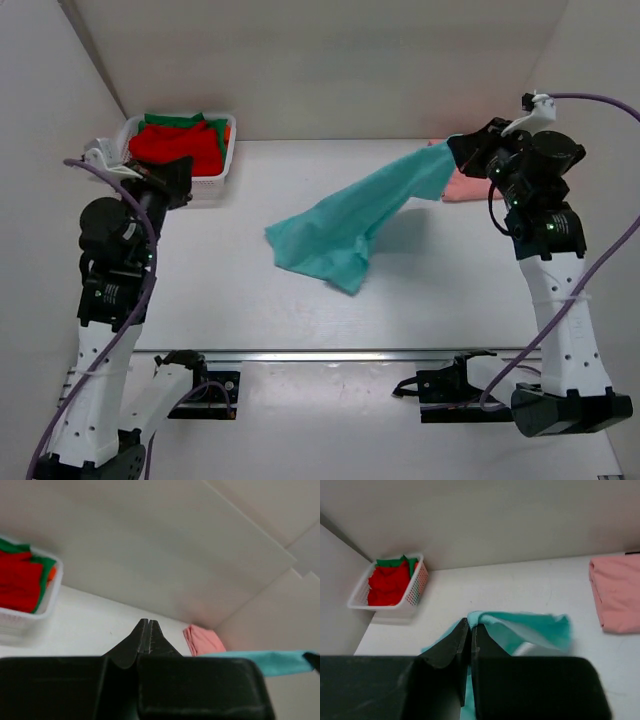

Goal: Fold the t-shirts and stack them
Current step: Flatten out the tshirt

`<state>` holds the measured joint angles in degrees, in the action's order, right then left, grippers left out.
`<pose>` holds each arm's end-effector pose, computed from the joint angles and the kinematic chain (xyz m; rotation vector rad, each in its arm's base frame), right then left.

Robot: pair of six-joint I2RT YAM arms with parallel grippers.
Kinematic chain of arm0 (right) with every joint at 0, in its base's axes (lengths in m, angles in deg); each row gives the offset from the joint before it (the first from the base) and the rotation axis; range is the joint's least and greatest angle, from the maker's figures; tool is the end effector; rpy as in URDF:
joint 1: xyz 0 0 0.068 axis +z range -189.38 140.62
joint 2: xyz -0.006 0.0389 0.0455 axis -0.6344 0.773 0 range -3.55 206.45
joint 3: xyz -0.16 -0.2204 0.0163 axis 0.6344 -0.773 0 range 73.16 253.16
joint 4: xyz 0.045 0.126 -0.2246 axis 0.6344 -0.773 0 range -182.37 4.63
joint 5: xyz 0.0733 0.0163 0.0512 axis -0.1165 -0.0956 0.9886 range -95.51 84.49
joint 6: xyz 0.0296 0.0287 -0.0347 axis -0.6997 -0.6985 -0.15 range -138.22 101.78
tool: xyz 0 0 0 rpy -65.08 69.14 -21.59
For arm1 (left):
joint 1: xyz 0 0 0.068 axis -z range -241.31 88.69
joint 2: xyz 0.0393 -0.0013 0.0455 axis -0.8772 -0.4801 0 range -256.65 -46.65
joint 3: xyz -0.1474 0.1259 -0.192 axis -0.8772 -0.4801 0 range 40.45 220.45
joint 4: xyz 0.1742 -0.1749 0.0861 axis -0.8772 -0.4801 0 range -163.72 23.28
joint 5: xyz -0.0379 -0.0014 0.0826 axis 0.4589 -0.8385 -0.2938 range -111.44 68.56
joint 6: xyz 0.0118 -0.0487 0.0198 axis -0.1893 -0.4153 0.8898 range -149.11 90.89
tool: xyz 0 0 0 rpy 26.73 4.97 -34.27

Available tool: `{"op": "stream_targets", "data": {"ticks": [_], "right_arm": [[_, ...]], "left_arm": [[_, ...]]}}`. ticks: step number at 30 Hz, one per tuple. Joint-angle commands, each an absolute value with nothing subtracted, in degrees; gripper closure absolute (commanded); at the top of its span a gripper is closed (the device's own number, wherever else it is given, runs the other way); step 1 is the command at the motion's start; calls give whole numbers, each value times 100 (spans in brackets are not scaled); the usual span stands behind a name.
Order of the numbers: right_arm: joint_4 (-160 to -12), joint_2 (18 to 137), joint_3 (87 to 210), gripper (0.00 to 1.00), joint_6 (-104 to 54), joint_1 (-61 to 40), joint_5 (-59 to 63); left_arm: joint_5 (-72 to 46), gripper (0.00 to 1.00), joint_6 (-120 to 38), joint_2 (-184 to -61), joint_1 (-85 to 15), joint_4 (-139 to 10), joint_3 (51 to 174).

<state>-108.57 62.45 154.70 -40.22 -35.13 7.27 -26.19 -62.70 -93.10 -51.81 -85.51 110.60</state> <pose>0.2390 0.0256 0.4637 0.0990 1.7268 0.5294 0.1458 -0.0215 0.4676 -0.3814 1.4604 -0.5450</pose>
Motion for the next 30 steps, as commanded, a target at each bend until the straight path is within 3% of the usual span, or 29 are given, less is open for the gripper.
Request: {"op": "stream_targets", "data": {"ticks": [1, 3, 4, 7, 9, 18, 30], "right_arm": [[-11148, 6395, 15253, 100, -4108, -3490, 909], [-11069, 6282, 14762, 100, -4064, -3446, 900], [-10877, 6168, 14334, 100, -4072, -3367, 752], [-10717, 6026, 13812, 100, -4055, -3323, 733], [-10621, 5982, 13435, 100, -4046, -3323, 680], [-10295, 6035, 12747, 100, -3949, -3445, 706], [-10242, 6096, 12651, 100, -3721, -3788, 908]], "left_arm": [[-2058, 100, -6259, -9667, -4944, -9415, 10139], [-1495, 98, -6549, -9534, -4822, -8890, 8903], [-1015, 81, -7055, -9386, -4473, -8322, 8009], [-1255, 79, -7480, -9506, -3523, -7605, 7079], [-1353, 73, -7587, -10067, -2803, -7141, 6999], [-1458, 48, -7675, -12853, -1579, -6146, 8385], [-1740, 39, -8580, -15491, -1235, -6434, 9933]]}}
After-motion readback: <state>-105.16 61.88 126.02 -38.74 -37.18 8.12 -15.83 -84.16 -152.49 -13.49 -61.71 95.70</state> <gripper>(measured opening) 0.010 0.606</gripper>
